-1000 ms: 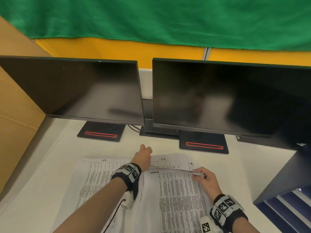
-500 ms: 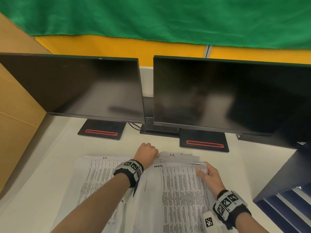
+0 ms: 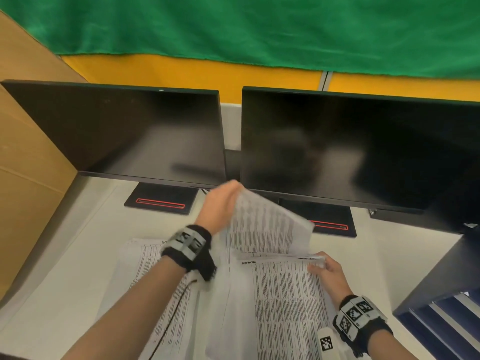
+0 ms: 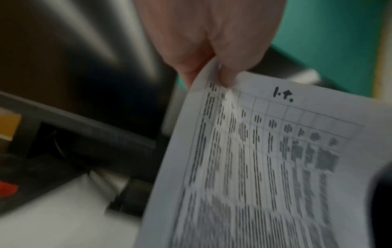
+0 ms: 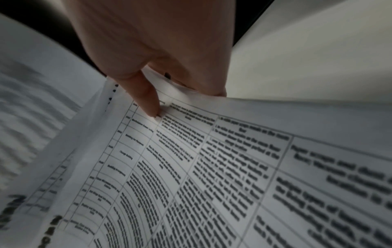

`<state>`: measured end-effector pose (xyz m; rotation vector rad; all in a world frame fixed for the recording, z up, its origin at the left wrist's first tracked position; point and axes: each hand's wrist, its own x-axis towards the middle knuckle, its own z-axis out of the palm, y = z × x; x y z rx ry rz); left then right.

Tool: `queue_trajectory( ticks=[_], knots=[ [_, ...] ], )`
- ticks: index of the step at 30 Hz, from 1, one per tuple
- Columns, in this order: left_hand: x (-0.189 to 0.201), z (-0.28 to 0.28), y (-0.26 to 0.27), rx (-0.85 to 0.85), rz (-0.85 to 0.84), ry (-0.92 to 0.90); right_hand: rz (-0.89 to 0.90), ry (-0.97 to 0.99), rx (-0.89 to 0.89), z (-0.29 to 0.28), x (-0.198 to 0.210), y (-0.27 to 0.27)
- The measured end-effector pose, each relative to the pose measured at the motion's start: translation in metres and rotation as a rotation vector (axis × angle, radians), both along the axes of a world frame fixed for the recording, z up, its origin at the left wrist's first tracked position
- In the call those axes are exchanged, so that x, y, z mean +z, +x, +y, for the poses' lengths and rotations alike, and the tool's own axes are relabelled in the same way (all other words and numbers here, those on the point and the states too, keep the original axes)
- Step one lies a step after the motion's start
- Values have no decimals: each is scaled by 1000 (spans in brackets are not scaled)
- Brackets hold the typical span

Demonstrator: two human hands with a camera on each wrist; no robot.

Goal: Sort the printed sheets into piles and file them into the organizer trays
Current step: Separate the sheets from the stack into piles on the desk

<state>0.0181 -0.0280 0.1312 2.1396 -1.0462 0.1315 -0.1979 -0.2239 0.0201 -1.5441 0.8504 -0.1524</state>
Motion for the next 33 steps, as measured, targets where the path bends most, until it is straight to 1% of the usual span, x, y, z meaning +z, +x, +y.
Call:
queue_trajectory(
  ticks=[2,4,6,9,12,16,19,20,22,25,28,29,30,32,33],
  knots=[
    [30,18,28,62,16,-64,-11,-2,9,-2,1,-1],
    [54,45,58,148,41,-28,-17,0,14,-2,2,-1],
    [65,78,86,220,93,51,-21,7,19,-3,0,0],
    [53,129,118,264,256,279,-22,21,16,-4,-3,2],
    [29,157,125,289,415,438,-27,34,5,-4,-4,3],
    [-14,187,125,408,461,626,-24,83,-23,-5,-2,4],
    [-40,206,129,388,522,753,-15,105,-75,-6,-3,3],
    [-49,209,129,376,519,797,-15,114,-92,-7,-4,3],
    [-62,208,125,368,464,856,-9,125,-110,-7,-6,5],
    [-80,197,116,392,388,897,-8,105,-76,-2,-4,8],
    [-93,167,98,434,295,1046,-17,67,-57,4,-2,11],
    [-97,150,89,406,249,1054,-15,47,-49,5,-2,12],
    [-99,131,78,342,196,1005,-14,34,-37,7,-3,13],
    [-101,86,54,178,114,787,-1,17,-35,9,-6,14],
    [-99,63,42,108,107,675,-2,13,-45,10,-8,13]
  ],
)
